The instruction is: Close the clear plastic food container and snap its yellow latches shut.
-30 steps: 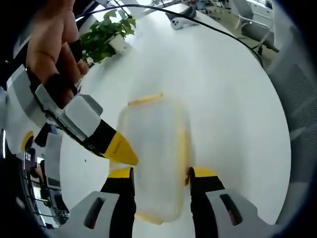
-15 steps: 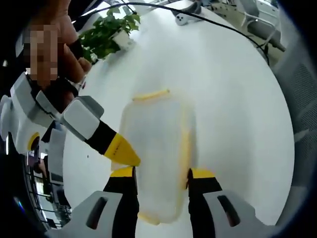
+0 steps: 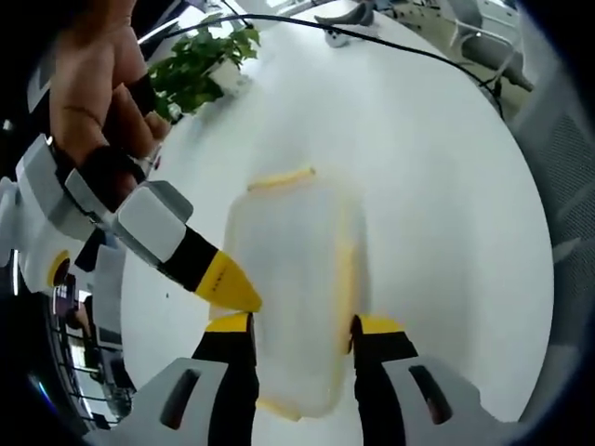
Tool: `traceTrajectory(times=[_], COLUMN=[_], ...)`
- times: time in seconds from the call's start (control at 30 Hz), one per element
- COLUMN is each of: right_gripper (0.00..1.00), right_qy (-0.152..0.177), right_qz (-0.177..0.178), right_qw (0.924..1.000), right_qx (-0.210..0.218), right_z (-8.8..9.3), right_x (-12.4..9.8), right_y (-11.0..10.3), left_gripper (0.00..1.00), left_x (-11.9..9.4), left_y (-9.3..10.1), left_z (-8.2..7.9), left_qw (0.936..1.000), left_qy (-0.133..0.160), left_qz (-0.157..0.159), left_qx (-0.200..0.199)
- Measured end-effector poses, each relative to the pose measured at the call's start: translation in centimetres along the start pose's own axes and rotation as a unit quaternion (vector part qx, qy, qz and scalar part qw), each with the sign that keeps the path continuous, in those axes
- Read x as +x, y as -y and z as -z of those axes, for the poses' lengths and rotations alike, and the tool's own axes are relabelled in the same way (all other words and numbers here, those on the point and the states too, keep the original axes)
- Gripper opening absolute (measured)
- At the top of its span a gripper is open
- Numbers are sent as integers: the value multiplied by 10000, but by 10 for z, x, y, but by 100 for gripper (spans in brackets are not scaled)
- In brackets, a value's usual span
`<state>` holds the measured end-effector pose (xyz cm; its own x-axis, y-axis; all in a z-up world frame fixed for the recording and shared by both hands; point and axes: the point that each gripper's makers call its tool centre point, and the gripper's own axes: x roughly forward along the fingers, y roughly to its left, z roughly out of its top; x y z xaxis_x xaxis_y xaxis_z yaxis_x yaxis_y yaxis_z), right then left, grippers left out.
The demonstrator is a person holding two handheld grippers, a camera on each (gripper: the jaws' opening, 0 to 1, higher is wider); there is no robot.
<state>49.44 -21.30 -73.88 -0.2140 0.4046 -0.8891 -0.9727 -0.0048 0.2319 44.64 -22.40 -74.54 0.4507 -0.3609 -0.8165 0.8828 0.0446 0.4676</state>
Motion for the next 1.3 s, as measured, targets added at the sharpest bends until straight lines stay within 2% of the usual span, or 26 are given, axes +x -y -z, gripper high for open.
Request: traceTrajectory(times=[0.2,0.23,0.27,0.33,0.5,0.63,0.77,0.9,1.23,1.3], right_gripper=[32,34,38,44,44,43,45,45,51,53], right_qy=[61,61,102,136,281,344,233,335,407,273], right_qz=[252,280,216,244,338,387,457,486,514,570], right_qw=[9996,9995,9995,9993,9984,9977,9982,9973,9962,9972], right_qx=[96,143,200,246,352,432,324,438,579,399], right_z=[0,0,-1,1,0,1,7,9,21,25], right_x=[-3,-4,-3,0,-6,-13,-19,-25,-25,-25], right_y=[0,0,-4,-9,-8,-5,-8,-9,-19,-23], left_gripper=[39,40,40,41,43,43,44,43,49,49], left_x=[-1,-1,-1,-2,-6,-9,-11,-13,-17,-18], left_y=[0,0,2,2,4,1,0,-6,-13,-14], left_z=[0,0,2,1,0,0,2,3,5,7], left_qw=[9997,9995,9981,9985,9979,9986,9990,9994,9994,9993], left_qy=[15,20,-47,-57,-42,-25,-11,-24,-27,-38], left_qz=[11,31,124,109,192,213,283,297,331,379], left_qx=[240,316,598,535,610,489,352,148,62,-14])
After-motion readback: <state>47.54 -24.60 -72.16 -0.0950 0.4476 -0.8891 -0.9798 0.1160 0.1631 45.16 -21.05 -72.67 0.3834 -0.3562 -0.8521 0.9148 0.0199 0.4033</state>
